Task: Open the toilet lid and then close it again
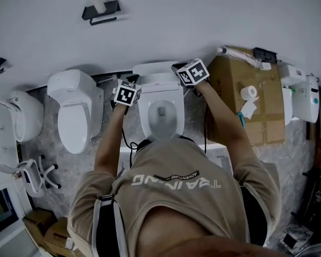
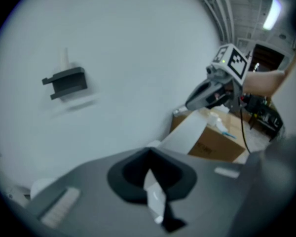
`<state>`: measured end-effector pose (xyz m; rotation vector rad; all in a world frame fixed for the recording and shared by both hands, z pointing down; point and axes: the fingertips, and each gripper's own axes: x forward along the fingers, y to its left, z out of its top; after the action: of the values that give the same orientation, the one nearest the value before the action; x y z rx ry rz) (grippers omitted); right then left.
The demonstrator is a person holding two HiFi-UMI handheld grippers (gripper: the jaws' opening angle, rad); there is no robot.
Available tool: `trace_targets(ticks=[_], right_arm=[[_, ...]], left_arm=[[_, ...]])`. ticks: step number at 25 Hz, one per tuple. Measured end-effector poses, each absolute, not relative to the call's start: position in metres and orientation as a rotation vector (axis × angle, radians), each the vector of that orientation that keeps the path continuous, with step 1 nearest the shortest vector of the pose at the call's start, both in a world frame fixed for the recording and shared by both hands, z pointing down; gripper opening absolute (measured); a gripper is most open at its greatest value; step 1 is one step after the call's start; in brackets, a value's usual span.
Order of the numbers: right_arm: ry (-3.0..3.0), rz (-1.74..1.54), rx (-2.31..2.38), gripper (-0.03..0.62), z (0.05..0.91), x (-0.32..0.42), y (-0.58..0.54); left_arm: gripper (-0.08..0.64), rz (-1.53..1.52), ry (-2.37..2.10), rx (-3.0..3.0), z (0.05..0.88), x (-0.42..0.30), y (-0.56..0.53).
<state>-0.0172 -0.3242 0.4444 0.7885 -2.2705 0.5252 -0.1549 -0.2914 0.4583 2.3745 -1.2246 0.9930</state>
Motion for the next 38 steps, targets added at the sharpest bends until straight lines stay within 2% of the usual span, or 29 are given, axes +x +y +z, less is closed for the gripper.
trace_targets(ticks=[19, 38], right_arm=[[-2.345, 0.657, 0.752, 0.012, 0.486, -0.002, -0.210], [-2.042, 0.814, 0.945, 0.012, 0.566, 0.019, -0.115]], left_arm=[[0.003, 1.034, -1.256, 2.218, 0.494, -0.153, -0.183], [0.003, 1.028, -0.832, 2.224, 0.561, -0.147, -0.085]])
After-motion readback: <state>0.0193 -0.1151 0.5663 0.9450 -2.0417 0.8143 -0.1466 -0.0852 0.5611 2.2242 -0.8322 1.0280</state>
